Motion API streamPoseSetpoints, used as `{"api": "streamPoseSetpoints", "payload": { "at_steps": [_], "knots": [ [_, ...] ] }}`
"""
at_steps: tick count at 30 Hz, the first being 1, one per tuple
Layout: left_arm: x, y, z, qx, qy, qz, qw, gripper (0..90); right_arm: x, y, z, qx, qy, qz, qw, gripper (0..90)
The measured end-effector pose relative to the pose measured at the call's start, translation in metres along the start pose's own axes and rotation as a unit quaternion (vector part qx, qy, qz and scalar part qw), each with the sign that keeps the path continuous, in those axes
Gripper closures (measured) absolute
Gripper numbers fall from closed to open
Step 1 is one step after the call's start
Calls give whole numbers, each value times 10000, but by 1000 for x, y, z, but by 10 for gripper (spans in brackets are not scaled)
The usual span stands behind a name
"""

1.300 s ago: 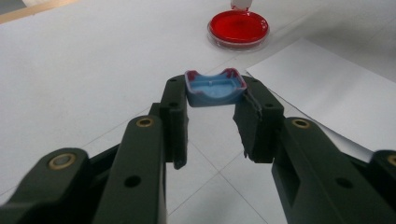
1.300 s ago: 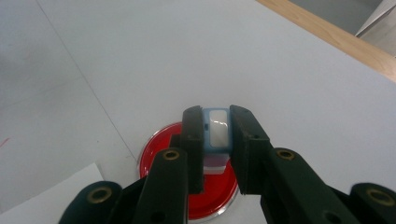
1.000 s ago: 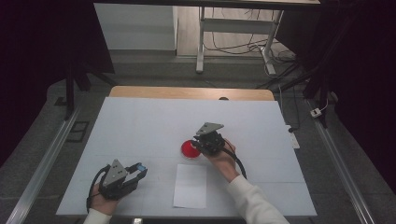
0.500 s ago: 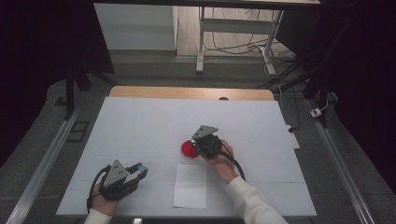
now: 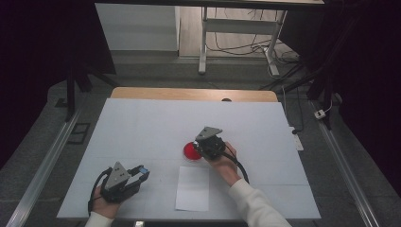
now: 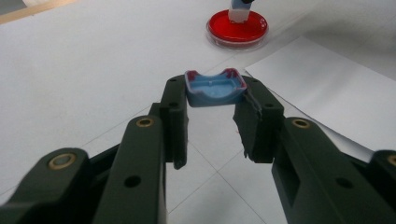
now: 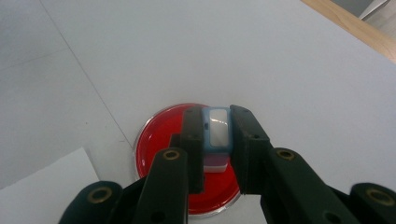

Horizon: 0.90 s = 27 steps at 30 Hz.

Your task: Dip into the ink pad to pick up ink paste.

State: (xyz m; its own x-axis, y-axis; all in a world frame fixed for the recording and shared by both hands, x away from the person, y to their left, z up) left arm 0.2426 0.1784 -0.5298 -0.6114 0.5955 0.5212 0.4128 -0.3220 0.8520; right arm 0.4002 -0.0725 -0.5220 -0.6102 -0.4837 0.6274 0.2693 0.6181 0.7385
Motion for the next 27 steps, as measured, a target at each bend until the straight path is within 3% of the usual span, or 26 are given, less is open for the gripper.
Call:
{"api": "streamPoseSetpoints", "payload": {
  "at_steps": [13, 19, 23, 27],
  "knots": [
    [0, -1, 1, -10, 6, 14, 10000, 648, 3, 1, -4, -156, 106, -108, 9998, 751],
    [-1, -1, 1, -9, 17, 39, 10000, 648, 4, 1, -3, -92, 76, -124, 9999, 751],
    [-2, -2, 1, -16, 13, 57, 10000, 648, 5, 3, 0, -236, 266, -169, 9992, 751],
    [-2, -2, 1, -13, 6, 56, 10000, 648, 7, 5, 4, -194, 337, -225, 9990, 751]
  ]
}}
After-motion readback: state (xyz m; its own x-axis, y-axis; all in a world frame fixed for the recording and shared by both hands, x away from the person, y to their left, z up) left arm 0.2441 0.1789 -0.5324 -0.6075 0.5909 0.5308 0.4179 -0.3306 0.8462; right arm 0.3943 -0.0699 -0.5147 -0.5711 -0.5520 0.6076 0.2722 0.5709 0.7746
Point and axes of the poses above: each handheld gripper's, and its own axes: x roughly backward along the jaws, y roughly out of its top, z roughly to its left, the point moved 4 cm from there along -x, roughly forward along the jaws, and after that the axes turned 7 degrees about -y, right-handed, at the moved point
